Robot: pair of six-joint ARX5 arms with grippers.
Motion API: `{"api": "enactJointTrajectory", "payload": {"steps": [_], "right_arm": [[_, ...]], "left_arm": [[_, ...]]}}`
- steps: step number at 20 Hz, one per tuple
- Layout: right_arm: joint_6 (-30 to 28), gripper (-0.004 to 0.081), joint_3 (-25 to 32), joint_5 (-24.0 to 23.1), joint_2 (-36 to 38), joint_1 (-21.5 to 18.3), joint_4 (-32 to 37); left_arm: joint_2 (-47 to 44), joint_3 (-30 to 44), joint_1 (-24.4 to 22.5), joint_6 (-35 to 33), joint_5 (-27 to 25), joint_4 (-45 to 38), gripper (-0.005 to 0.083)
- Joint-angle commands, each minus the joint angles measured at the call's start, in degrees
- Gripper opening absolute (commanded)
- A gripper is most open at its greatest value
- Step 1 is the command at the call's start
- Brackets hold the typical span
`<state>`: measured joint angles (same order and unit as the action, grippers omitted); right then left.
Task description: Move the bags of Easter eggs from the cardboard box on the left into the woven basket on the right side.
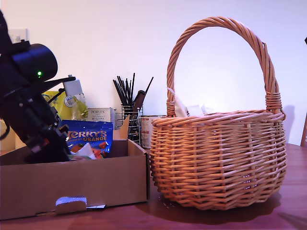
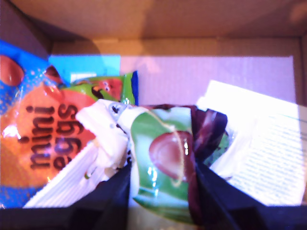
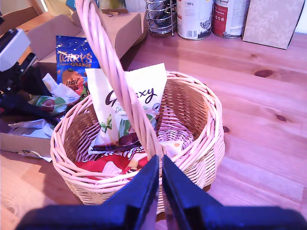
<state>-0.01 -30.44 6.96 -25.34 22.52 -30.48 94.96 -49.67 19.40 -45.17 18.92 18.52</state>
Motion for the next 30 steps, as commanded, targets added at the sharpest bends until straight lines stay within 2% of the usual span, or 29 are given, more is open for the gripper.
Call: {"api": "enactJointTrajectory", "payload": {"steps": [1, 7, 10, 13, 14, 17, 21, 30], "right_arm": [[0.2, -0.0012, -0.9, -0.1, 0.0, 0.0, 0.5], [0.1, -0.0012, -0.9, -0.1, 0.0, 0.0, 0.6], [0.0, -0.0012, -0.9, -0.1, 0.0, 0.0, 0.6], [0.0, -0.0012, -0.9, -0.1, 0.0, 0.0, 0.6], [0.0, -0.0012, -0.9, -0.1, 0.0, -0.1, 0.6], [0.0, -0.0012, -0.9, -0.1, 0.0, -0.1, 0.7], [0.0, -0.0012, -0.9, -0.1, 0.0, -0.1, 0.7], [0.0, -0.0012, -0.9, -0.1, 0.0, -0.1, 0.6]], "left_arm": [[-1.1, -0.6, 0.3, 0.2, -0.3, 4.0, 0.0248], [-8.6, -6.4, 2.0, 5.0, 1.6, 11.0, 0.0248], [-12.7, -8.4, 3.7, 9.2, 9.3, 11.1, 0.0248], [-14.4, -8.6, 7.0, 14.0, 21.9, 8.6, 0.0248], [-14.4, -8.6, 8.9, 15.5, 23.2, 7.3, 0.0248], [-12.8, -8.6, 15.1, 20.3, 22.4, -1.4, 0.0248], [-9.1, -8.6, 20.9, 23.9, 16.6, -15.2, 0.0248], [1.2, -8.7, 25.5, 24.8, 8.8, -34.3, 0.0248]]}}
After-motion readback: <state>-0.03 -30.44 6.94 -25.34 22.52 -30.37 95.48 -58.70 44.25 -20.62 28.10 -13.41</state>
